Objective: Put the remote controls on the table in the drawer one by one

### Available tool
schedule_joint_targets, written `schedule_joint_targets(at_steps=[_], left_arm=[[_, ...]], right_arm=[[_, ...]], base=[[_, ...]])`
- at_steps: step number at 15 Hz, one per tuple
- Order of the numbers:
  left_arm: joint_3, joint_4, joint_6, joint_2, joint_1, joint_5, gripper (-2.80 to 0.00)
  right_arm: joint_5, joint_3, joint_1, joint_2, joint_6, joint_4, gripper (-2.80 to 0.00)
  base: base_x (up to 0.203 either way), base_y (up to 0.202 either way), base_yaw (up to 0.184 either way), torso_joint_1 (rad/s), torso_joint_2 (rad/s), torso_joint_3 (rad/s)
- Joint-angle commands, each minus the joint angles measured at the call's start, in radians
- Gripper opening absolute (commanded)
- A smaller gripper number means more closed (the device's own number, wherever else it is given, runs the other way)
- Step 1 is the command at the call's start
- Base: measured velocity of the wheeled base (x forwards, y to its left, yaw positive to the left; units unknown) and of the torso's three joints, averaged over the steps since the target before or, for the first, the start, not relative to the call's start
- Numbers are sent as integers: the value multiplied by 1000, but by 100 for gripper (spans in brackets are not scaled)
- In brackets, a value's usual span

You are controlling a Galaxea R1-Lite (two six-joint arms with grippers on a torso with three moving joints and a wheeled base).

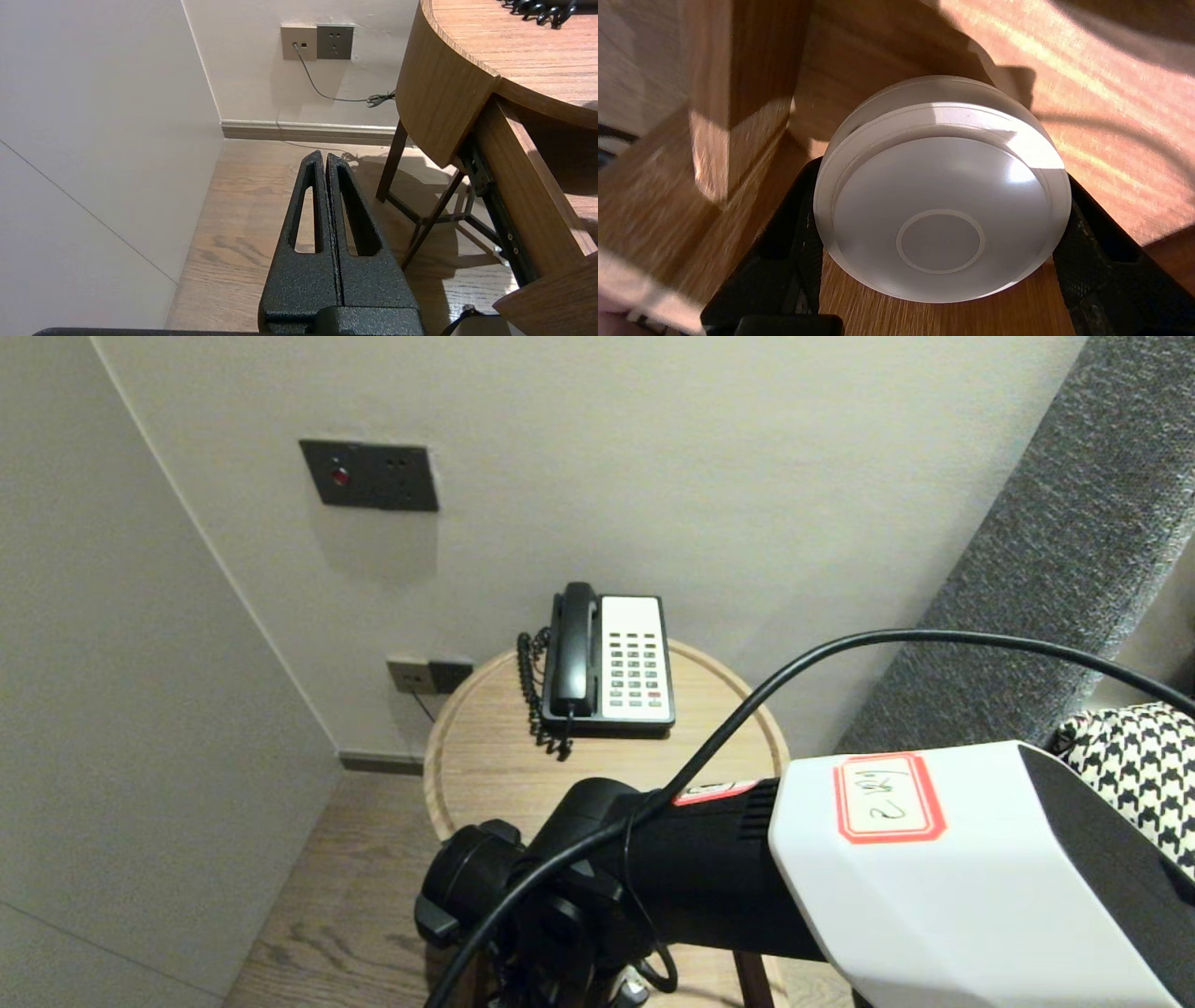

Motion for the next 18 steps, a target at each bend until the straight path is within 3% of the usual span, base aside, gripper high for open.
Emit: schedule_joint_targets(at_steps=[1, 18], left_arm=[[0, 0, 0, 0, 0, 0, -280], [0, 0, 0, 0, 0, 0, -280]], right_arm=[[-1, -1, -10, 15, 3, -1, -280], [-4, 0, -12, 46, 3, -24, -280]], base=[[0, 0, 0, 0, 0, 0], [0, 0, 0, 0, 0, 0]])
